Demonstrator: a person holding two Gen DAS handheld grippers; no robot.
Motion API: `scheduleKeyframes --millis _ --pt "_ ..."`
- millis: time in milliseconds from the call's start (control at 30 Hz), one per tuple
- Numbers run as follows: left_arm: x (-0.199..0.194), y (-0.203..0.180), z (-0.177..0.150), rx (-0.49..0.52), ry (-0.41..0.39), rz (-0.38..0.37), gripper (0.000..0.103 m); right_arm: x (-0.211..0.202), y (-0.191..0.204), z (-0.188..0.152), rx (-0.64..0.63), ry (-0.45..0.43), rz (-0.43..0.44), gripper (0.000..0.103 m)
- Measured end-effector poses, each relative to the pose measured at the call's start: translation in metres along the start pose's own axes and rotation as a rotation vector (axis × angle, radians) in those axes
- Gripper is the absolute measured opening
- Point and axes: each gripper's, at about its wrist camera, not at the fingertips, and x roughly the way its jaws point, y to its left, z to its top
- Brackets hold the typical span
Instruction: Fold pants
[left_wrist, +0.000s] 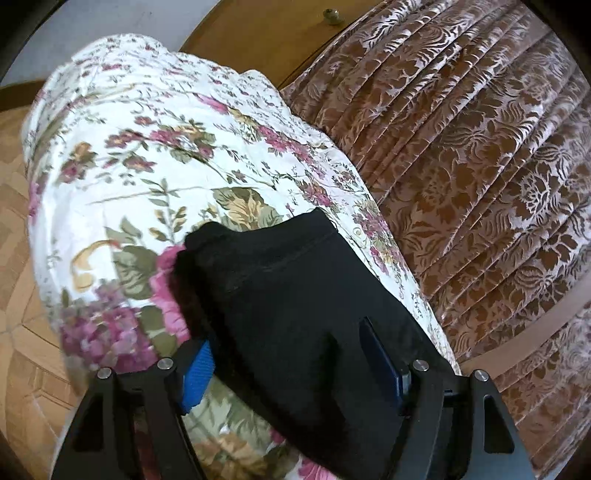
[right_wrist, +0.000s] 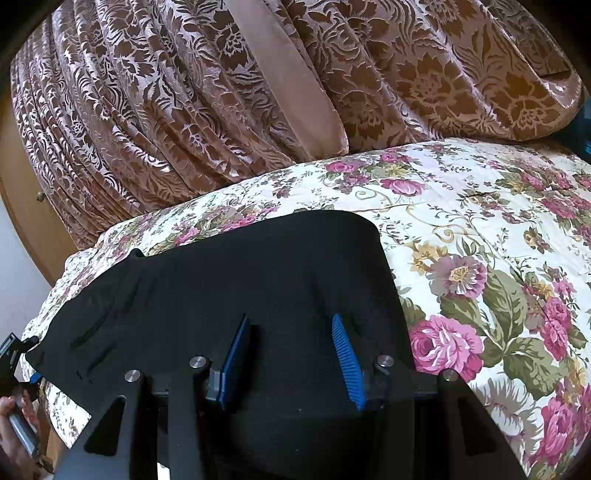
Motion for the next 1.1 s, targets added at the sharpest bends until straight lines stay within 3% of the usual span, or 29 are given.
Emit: scheduleKeyframes --millis 67,133,200,467,633,1100 --pt "0.005 -0.008 0.001 0.034 0.007 0.009 0.068 0.0 0.0 0.0 0.001 0.002 -0.002 0.048" --pt "0.01 -0.016 -0.001 0.078 0.033 0.015 0.039 0.0 0.001 0.0 -0.004 0.002 -0.006 0.048" --pt "0.014 -0.021 -0.005 0.109 0.059 0.043 0.018 0.0 0.004 -0.001 -0.019 0.0 -0.018 0.048" --pt "-0.007 -0.047 -0.006 0.123 -0.038 0.027 0.014 0.004 0.021 0.011 -0.099 0.1 -0.114 0.05" --pt "-0.026 -0.083 -0.006 0.23 -0.092 -0.023 0.014 0.005 0.022 0.011 -0.103 0.103 -0.116 0.053" --pt "-0.047 -0.132 -0.019 0.342 -0.081 -0.119 0.014 0.007 0.027 0.009 -0.127 0.109 -0.133 0.057"
